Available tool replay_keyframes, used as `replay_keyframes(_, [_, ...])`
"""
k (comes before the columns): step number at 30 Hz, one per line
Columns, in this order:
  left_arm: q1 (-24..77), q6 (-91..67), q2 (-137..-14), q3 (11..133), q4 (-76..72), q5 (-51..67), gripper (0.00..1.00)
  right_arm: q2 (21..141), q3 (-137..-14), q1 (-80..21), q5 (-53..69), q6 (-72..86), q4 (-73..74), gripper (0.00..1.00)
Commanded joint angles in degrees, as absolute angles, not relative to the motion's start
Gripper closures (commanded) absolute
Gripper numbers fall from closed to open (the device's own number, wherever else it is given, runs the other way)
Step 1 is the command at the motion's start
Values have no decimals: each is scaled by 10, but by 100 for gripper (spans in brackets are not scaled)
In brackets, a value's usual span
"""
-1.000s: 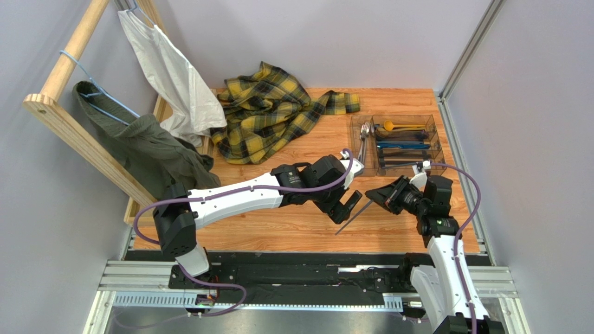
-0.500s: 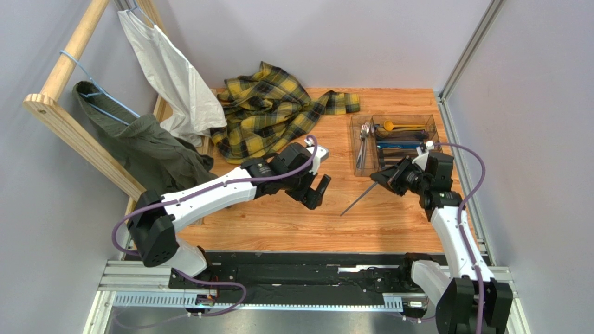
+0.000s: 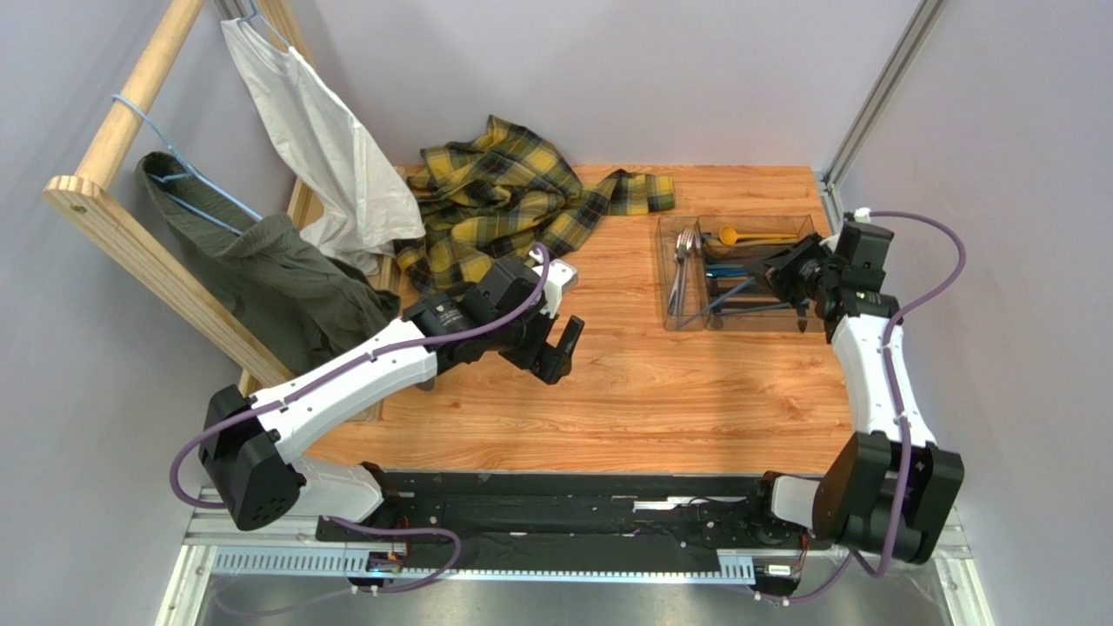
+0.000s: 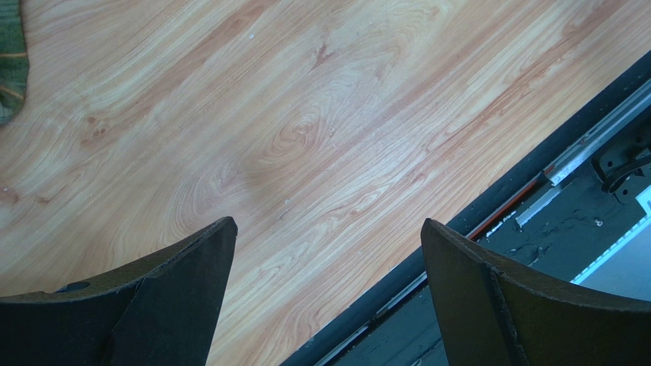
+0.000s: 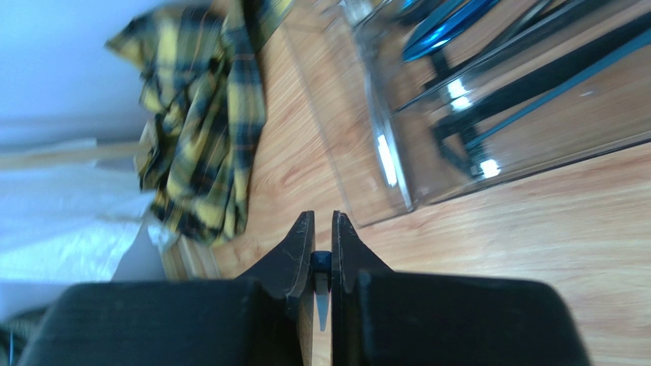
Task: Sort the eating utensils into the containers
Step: Place the chopstick in the storage box.
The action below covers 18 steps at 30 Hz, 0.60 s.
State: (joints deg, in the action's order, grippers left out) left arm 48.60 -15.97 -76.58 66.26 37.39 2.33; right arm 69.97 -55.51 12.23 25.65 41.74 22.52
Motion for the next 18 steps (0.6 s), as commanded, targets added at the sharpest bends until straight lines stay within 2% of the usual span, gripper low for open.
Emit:
replay_keyframes(1, [480,-145,-744,645,374,19,1,737,-595,166,210,418,226,100])
replay_keyframes(11, [478,-148,-734,617,363,20,1,788,-617,223,113,421,227,100])
replay_keyframes(18, [477,-144,-740,602,359,12,1,822,-635,229,37,429,214,100])
